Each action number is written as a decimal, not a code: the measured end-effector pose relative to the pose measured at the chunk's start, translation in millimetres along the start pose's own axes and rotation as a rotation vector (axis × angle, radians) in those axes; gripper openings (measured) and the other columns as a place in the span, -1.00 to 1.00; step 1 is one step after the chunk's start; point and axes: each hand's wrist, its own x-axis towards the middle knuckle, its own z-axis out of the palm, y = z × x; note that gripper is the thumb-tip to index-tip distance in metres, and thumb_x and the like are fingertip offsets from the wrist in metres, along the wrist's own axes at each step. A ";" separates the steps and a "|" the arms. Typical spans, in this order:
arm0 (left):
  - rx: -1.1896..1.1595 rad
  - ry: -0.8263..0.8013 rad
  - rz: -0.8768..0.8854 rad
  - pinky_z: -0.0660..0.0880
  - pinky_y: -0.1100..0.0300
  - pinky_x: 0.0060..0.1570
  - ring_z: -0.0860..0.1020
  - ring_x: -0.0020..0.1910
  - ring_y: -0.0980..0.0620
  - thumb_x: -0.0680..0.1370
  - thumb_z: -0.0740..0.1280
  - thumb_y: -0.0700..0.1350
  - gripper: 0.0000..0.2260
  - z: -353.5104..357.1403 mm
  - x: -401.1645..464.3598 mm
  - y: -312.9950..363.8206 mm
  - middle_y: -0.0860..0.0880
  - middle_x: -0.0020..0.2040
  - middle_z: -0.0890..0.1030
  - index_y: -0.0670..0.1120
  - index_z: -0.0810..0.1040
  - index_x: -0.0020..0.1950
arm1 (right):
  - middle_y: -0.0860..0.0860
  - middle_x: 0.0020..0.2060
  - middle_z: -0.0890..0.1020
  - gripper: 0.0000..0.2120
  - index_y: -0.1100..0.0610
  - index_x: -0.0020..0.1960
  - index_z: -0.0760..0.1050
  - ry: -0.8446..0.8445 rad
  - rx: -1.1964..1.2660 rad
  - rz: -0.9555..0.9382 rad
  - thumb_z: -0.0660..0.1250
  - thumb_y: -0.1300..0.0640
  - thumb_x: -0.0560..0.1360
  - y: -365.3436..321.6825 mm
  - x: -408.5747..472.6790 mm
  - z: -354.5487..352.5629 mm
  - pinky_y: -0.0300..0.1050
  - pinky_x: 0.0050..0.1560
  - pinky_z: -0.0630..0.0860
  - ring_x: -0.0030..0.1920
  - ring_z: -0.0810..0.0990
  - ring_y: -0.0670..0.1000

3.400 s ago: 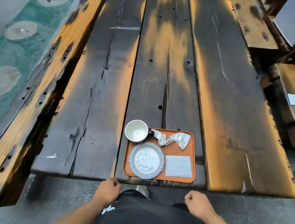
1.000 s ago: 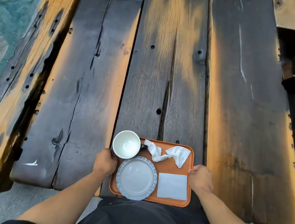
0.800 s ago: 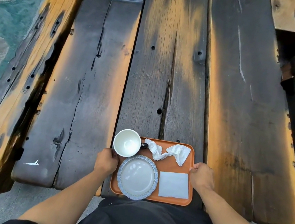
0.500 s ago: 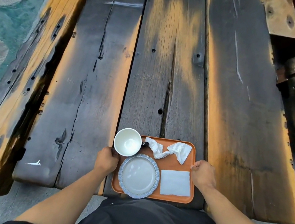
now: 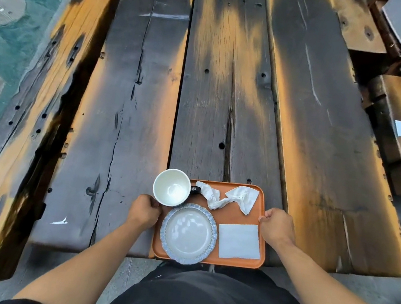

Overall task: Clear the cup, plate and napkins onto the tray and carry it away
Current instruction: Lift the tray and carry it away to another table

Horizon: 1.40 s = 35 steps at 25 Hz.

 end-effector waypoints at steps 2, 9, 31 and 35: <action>-0.024 0.004 -0.002 0.26 0.14 -0.36 0.32 -0.40 -0.06 0.48 0.35 -0.29 -0.61 -3.0 -2.5 -6.0 -0.06 -0.48 0.35 -0.10 0.28 -0.48 | -0.02 -0.19 0.68 -0.84 0.04 -0.15 0.54 -0.007 -0.001 0.002 0.39 0.02 0.58 -1.9 -7.6 2.1 -0.02 -0.14 0.71 -0.24 0.70 0.00; -0.050 0.044 0.006 0.21 0.15 -0.40 0.27 -0.40 -0.03 0.45 0.36 -0.33 -0.63 -9.9 -20.9 -14.2 -0.10 -0.45 0.33 -0.10 0.28 -0.46 | -0.04 -0.24 0.69 -0.81 0.03 -0.18 0.54 -0.003 0.010 -0.037 0.41 0.00 0.57 -4.1 -20.3 0.2 -0.01 -0.17 0.72 -0.29 0.71 -0.01; -0.284 0.303 -0.288 0.36 0.13 -0.31 0.44 -0.38 -0.06 0.41 0.44 -0.19 -0.70 35.2 -171.4 -93.9 -0.08 -0.47 0.45 -0.08 0.39 -0.44 | 0.04 -0.28 0.65 -0.77 0.08 -0.24 0.58 -0.125 -0.174 -0.358 0.36 0.09 0.59 -3.7 -59.0 1.7 0.07 -0.15 0.71 -0.27 0.67 0.04; -0.291 0.346 -0.366 0.50 0.05 -0.33 0.58 -0.35 -0.18 0.43 0.44 -0.18 -0.76 36.7 -193.9 -108.4 -0.20 -0.41 0.57 -0.16 0.47 -0.40 | 0.03 -0.29 0.64 -0.78 0.04 -0.24 0.57 -0.136 -0.217 -0.415 0.36 0.06 0.59 -9.9 -70.7 13.0 0.06 -0.18 0.71 -0.29 0.66 0.04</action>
